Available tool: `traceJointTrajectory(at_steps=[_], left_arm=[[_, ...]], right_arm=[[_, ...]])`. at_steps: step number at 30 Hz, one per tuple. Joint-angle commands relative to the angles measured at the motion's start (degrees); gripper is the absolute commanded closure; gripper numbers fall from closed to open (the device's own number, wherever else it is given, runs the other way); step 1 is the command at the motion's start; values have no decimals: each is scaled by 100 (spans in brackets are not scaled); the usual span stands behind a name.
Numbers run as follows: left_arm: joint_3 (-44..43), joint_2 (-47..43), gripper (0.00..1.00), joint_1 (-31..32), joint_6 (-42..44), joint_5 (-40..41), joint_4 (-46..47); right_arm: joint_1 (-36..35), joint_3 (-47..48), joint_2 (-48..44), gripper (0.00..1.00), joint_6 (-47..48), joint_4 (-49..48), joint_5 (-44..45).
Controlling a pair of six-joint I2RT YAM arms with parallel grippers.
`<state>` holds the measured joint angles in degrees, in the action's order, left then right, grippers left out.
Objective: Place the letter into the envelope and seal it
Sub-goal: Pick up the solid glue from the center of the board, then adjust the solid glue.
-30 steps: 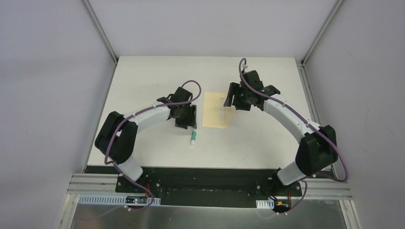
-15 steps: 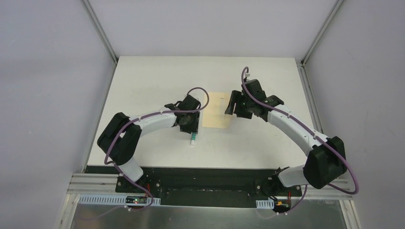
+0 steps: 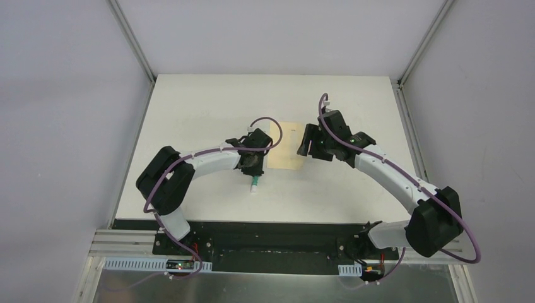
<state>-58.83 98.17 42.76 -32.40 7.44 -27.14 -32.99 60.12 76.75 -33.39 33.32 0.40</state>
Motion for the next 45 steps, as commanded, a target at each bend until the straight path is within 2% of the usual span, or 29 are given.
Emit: traceJointTrajectory(at_steps=[1, 2, 12, 22, 27, 31, 45], left_arm=[[-126, 148, 94, 31, -325, 53, -90], [-152, 91, 100, 19, -408, 5, -99], [156, -968, 100, -451, -2343, -1295, 503], [644, -1572, 100, -598, -4572, -1611, 1631], [473, -1416, 100, -606, -5094, -1721, 1925], [474, -1406, 100, -602, -5386, -1709, 2125], [346, -1425, 100, -610, -5794, -1890, 2371]], right_arm=[[-60, 41, -314, 37, -45, -96, 259], [-58, 22, -356, 37, -41, -124, 280], [-126, -251, -873, 34, 42, -406, 346], [-416, -545, -1394, 28, 54, -887, 699], [-523, -874, -1656, 26, 1, -1498, 609], [-696, -904, -1526, 25, 27, -1823, 615], [-1565, -839, -886, 34, -45, -2370, 1103]])
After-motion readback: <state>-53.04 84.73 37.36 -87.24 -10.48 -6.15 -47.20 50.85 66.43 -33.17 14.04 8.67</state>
